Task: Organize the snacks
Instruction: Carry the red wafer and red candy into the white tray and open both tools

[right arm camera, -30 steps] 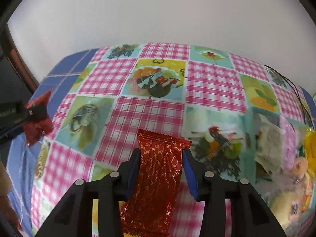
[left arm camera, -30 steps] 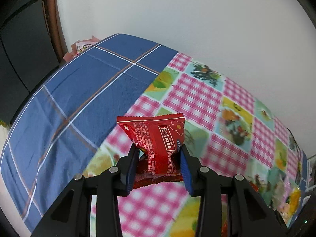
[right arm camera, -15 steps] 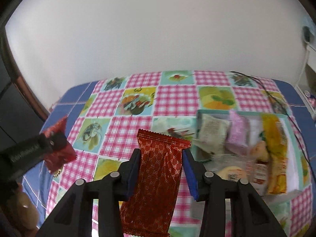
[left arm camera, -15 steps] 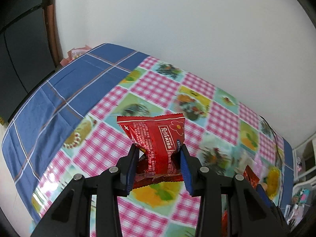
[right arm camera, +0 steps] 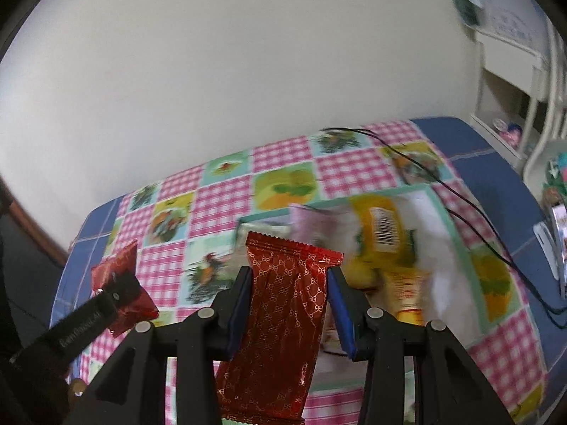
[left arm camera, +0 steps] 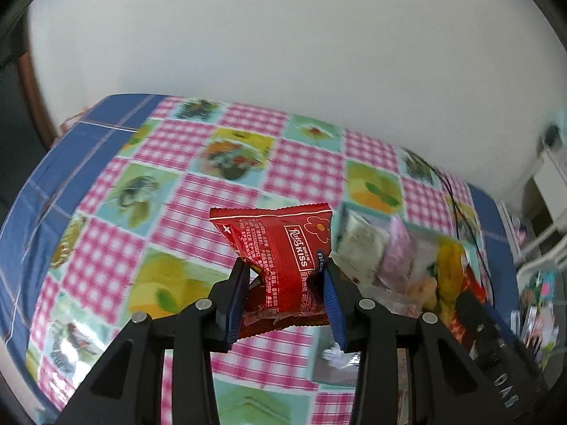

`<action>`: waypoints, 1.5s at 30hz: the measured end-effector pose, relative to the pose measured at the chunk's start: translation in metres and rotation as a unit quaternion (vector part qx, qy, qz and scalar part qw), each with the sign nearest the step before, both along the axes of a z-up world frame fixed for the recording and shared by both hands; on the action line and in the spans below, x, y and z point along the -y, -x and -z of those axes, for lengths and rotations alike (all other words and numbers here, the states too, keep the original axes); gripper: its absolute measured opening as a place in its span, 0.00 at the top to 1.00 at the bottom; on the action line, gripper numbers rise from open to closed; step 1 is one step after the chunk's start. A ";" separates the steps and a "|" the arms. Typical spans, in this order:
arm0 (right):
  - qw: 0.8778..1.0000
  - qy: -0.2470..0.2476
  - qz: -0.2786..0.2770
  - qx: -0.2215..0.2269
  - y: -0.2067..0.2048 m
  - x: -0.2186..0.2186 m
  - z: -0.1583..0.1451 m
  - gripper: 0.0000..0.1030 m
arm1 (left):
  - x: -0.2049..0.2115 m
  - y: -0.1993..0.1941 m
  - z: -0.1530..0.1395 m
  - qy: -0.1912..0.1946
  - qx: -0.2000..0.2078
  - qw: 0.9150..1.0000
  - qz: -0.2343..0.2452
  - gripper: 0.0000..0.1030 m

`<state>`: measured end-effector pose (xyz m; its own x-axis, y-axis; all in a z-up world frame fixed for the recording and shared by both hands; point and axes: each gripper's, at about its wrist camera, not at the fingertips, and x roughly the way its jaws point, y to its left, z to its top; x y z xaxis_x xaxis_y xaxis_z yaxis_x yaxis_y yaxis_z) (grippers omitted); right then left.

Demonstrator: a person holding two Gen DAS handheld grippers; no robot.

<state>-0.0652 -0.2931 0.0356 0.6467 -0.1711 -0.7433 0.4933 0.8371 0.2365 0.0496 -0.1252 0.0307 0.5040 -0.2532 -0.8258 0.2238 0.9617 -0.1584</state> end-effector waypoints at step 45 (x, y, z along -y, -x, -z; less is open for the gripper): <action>0.999 0.000 0.014 -0.039 -0.009 0.061 0.046 0.55 | 0.095 0.002 0.052 0.016 -0.043 0.991 0.122 0.56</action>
<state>-0.0567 -0.3537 -0.0103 0.5822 -0.1881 -0.7910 0.5335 0.8225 0.1971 0.0472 -0.2207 -0.0217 0.3522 -0.3854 -0.8529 0.4343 0.8745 -0.2158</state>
